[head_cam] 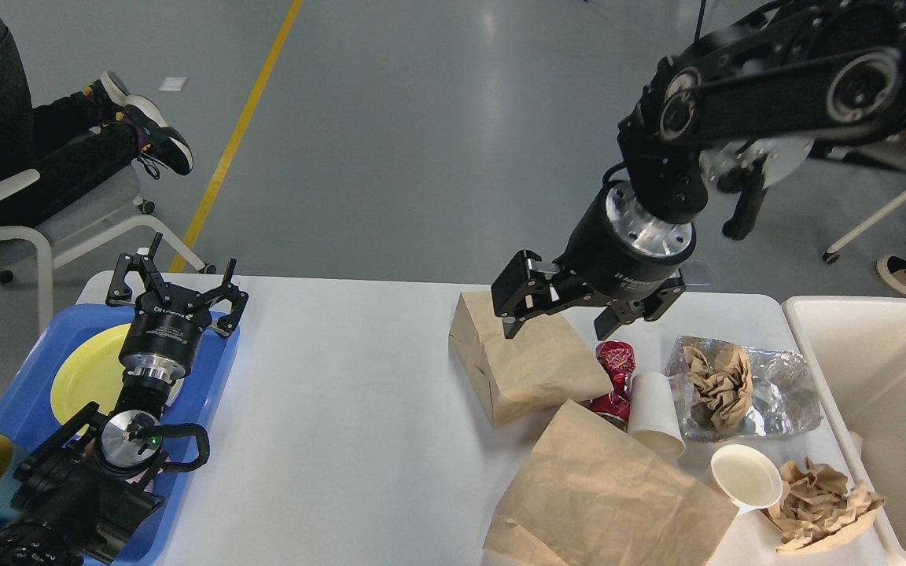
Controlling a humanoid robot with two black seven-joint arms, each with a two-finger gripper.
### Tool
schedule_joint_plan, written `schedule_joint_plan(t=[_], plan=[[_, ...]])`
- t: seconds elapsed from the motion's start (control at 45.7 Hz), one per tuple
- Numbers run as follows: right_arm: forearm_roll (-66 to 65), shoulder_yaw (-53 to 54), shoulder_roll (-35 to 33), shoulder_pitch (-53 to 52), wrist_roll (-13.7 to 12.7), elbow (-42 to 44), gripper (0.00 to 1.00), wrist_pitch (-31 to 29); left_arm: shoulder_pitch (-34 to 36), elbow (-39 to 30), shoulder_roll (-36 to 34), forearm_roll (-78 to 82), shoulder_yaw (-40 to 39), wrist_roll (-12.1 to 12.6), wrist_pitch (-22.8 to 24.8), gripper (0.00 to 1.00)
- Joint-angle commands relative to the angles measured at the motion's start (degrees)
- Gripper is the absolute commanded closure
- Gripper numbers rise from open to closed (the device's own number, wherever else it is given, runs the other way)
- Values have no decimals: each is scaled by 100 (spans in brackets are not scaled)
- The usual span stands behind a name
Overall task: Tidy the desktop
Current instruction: 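Move the right gripper over the brown paper bag, then lower the right gripper and grasp the brown paper bag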
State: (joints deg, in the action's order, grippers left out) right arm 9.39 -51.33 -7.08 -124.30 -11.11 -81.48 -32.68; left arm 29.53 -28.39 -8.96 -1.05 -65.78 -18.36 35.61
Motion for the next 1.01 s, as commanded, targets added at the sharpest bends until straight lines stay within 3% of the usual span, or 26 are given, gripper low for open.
schedule_joint_plan(t=[0.0, 0.044, 0.131, 0.306, 0.503, 0.635, 0.722, 0.985], plan=[[-77, 88, 232, 871, 4, 483, 3, 868, 0, 0, 0, -1, 3, -1, -1, 4], [-147, 88, 373, 1143, 13, 650, 4, 1035, 0, 0, 0, -1, 3, -1, -1, 4], [-612, 79, 742, 1697, 39, 1089, 18, 1211, 0, 0, 0, -1, 3, -1, -1, 4], [-1746, 88, 1375, 2734, 83, 2249, 18, 1308, 0, 0, 0, -1, -5, -1, -1, 4], [-2143, 88, 1850, 3684, 101, 3463, 18, 1317, 0, 0, 0, -1, 3, -1, 7, 4], [-2204, 97, 1859, 4009, 285, 3885, 20, 1483, 9, 0, 0, -1, 3, -1, -1, 4], [-2362, 88, 1868, 4211, 276, 3982, 20, 1835, 9, 0, 0, -1, 3, -1, -1, 4], [-3048, 114, 1841, 4651, 276, 3965, 20, 2072, 9, 0, 0, -1, 3, -1, -1, 4]])
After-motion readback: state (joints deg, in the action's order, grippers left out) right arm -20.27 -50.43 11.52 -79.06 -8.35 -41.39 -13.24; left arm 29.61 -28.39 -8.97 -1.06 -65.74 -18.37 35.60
